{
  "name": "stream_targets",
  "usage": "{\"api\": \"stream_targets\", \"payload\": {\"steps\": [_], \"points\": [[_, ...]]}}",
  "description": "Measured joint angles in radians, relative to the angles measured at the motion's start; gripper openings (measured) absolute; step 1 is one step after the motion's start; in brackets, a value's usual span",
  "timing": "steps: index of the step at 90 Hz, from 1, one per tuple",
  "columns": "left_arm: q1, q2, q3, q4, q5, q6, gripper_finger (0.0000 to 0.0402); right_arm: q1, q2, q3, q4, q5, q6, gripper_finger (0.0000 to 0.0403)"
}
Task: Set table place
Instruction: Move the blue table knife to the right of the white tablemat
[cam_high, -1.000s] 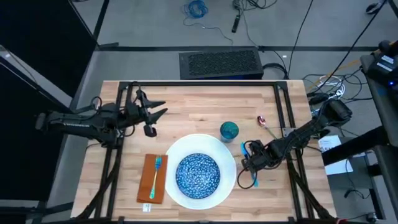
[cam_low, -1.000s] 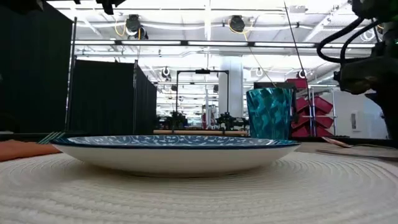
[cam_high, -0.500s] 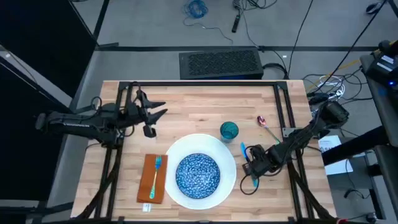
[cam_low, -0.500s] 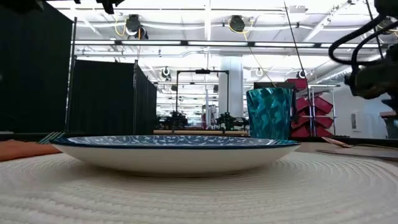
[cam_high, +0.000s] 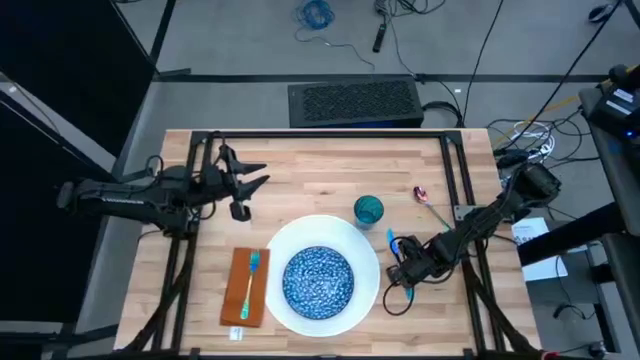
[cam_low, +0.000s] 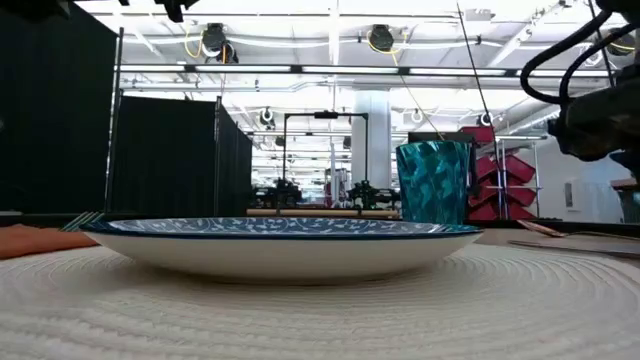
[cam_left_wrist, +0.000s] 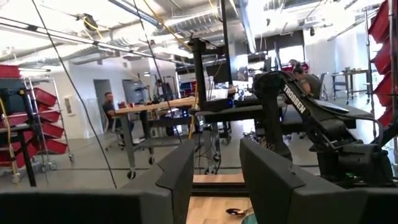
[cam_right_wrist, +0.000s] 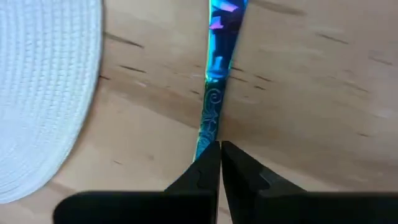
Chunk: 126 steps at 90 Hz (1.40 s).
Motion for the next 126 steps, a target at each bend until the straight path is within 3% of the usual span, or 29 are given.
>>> {"api": "stream_targets", "payload": {"steps": [84, 105, 126], "points": [[0.000, 0.000, 0.000, 0.075, 0.000, 0.006, 0.0116, -0.031, 0.000, 0.000, -0.051, 0.030, -0.051, 0.0000], [-0.003, 0.000, 0.000, 0.080, 0.069, -0.003, 0.0116, -0.018, 0.030, 0.003, -0.024, 0.048, -0.034, 0.0000], [-0.008, -0.026, 0.000, 0.080, 0.073, -0.002, 0.0116, 0.012, 0.076, 0.042, -0.026, 0.082, 0.021, 0.0000]]}}
